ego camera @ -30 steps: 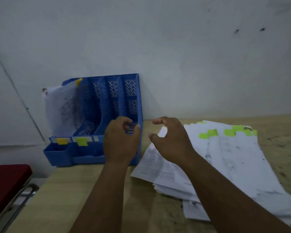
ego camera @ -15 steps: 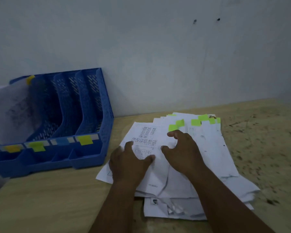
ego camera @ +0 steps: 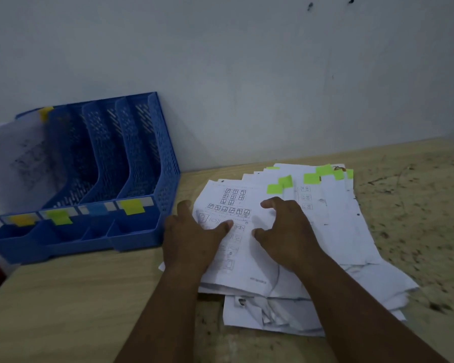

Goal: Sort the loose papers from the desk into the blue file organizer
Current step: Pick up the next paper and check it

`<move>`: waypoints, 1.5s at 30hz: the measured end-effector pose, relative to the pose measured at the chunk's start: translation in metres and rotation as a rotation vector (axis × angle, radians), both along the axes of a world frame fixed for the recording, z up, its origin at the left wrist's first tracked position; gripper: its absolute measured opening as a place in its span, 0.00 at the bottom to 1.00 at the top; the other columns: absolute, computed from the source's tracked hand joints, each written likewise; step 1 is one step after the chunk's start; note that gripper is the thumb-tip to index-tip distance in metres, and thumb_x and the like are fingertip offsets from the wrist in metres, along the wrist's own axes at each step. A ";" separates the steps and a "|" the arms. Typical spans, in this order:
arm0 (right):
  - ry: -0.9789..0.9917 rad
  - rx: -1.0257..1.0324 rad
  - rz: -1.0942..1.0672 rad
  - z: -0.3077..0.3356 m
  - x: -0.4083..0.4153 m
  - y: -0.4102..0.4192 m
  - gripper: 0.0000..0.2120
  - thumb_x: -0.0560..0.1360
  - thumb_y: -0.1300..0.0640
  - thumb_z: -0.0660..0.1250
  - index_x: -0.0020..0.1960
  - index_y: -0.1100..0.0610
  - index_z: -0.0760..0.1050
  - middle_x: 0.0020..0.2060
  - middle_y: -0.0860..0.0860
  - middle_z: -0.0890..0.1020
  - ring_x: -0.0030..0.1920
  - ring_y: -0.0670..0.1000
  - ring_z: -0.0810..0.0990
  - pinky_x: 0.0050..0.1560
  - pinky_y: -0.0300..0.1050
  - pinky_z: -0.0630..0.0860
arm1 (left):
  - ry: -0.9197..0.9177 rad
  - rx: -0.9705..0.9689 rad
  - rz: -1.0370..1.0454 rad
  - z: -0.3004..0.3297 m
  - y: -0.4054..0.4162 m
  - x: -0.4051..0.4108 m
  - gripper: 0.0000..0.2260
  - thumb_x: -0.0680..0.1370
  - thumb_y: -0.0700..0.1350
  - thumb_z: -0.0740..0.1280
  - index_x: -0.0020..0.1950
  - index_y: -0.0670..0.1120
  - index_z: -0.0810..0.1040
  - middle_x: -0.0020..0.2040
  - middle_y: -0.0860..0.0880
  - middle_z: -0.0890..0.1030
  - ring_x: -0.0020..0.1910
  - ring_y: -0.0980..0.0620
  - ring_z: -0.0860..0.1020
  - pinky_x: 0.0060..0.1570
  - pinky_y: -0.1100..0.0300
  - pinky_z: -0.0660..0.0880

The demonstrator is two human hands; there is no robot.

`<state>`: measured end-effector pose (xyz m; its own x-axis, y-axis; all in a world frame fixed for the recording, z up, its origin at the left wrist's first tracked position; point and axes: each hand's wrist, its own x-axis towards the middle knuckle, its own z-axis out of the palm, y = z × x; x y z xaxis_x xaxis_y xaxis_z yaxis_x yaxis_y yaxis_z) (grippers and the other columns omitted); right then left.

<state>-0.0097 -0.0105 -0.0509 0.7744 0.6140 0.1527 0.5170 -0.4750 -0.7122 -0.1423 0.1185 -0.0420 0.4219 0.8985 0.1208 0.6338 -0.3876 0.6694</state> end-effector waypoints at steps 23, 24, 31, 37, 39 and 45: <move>0.078 0.562 -0.058 0.015 -0.008 0.004 0.22 0.72 0.66 0.72 0.55 0.40 0.79 0.51 0.34 0.81 0.49 0.40 0.81 0.55 0.40 0.77 | -0.610 -0.393 -0.106 0.033 0.008 -0.021 0.10 0.73 0.50 0.78 0.53 0.50 0.85 0.44 0.56 0.87 0.42 0.59 0.85 0.36 0.66 0.78; 0.084 0.595 -0.060 0.018 -0.009 0.004 0.22 0.72 0.66 0.73 0.54 0.39 0.79 0.49 0.35 0.82 0.45 0.39 0.81 0.51 0.35 0.77 | -0.610 -0.430 -0.124 0.037 0.011 -0.026 0.09 0.75 0.50 0.76 0.54 0.50 0.86 0.45 0.55 0.87 0.44 0.56 0.86 0.40 0.61 0.81; 0.068 0.670 -0.001 0.045 -0.016 0.024 0.19 0.73 0.62 0.75 0.53 0.39 0.79 0.48 0.40 0.83 0.39 0.42 0.80 0.43 0.33 0.76 | -0.616 -0.669 -0.339 0.062 0.035 -0.064 0.15 0.75 0.42 0.75 0.62 0.43 0.82 0.56 0.43 0.86 0.55 0.41 0.84 0.59 0.39 0.79; 0.134 0.650 0.116 0.070 -0.033 0.067 0.17 0.73 0.60 0.75 0.55 0.42 0.79 0.48 0.38 0.82 0.43 0.42 0.82 0.44 0.37 0.76 | -0.715 -0.404 -0.123 0.087 0.056 -0.088 0.05 0.80 0.43 0.70 0.55 0.48 0.84 0.48 0.49 0.88 0.47 0.47 0.86 0.47 0.46 0.84; 0.164 0.597 0.179 0.079 -0.042 0.085 0.16 0.74 0.58 0.75 0.57 0.44 0.79 0.50 0.38 0.81 0.44 0.42 0.82 0.41 0.33 0.74 | -0.779 -0.305 -0.038 0.092 0.069 -0.100 0.05 0.81 0.45 0.69 0.55 0.50 0.84 0.47 0.51 0.88 0.45 0.50 0.86 0.44 0.48 0.84; 0.105 0.422 0.339 0.104 -0.074 0.132 0.15 0.76 0.51 0.73 0.61 0.44 0.75 0.54 0.39 0.78 0.50 0.43 0.78 0.39 0.29 0.72 | -0.863 -0.038 0.193 0.109 0.103 -0.131 0.06 0.82 0.49 0.67 0.47 0.58 0.79 0.44 0.56 0.83 0.43 0.55 0.82 0.37 0.57 0.79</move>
<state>-0.0836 0.1219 0.0531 0.5681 0.7341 0.3719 0.5074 0.0434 -0.8606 -0.2734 0.2214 0.0670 0.0379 0.9544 0.2960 -0.0461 -0.2942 0.9546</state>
